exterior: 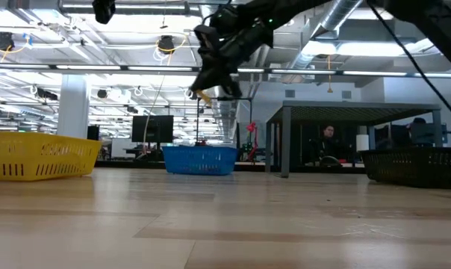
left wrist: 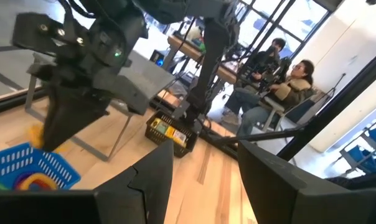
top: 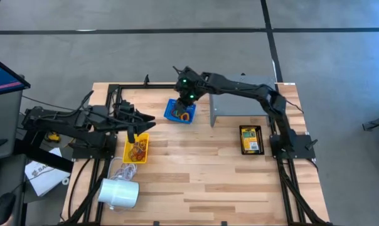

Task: Pick & Place Office Desk Supplies
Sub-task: Put the yellow spring keychain into the blue bin, then put the black bin with the yellow crayon boxes on the shelf

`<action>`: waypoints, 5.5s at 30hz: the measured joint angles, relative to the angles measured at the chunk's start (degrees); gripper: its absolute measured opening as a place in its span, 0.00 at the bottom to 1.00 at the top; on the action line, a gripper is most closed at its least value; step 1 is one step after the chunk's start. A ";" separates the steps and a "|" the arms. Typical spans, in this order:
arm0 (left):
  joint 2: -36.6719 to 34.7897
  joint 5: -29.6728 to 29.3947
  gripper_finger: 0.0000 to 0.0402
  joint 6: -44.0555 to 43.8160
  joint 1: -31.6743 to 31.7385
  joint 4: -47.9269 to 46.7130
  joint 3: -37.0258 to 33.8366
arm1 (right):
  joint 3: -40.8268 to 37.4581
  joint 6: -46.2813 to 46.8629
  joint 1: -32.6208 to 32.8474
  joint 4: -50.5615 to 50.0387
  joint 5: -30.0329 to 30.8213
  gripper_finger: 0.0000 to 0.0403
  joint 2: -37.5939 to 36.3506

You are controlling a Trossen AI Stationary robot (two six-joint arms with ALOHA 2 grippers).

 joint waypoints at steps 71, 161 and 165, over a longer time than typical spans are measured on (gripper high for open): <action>0.55 -0.04 0.43 -0.13 0.02 0.96 -0.04 | 2.59 -0.89 -2.77 -6.01 1.56 0.43 3.82; 0.42 5.80 0.43 4.33 0.02 0.94 -0.03 | -69.33 18.31 34.29 -18.90 22.04 0.27 -59.43; 0.42 5.80 0.43 4.33 0.02 0.94 -0.03 | -71.40 17.97 32.58 -16.17 16.16 0.32 -59.43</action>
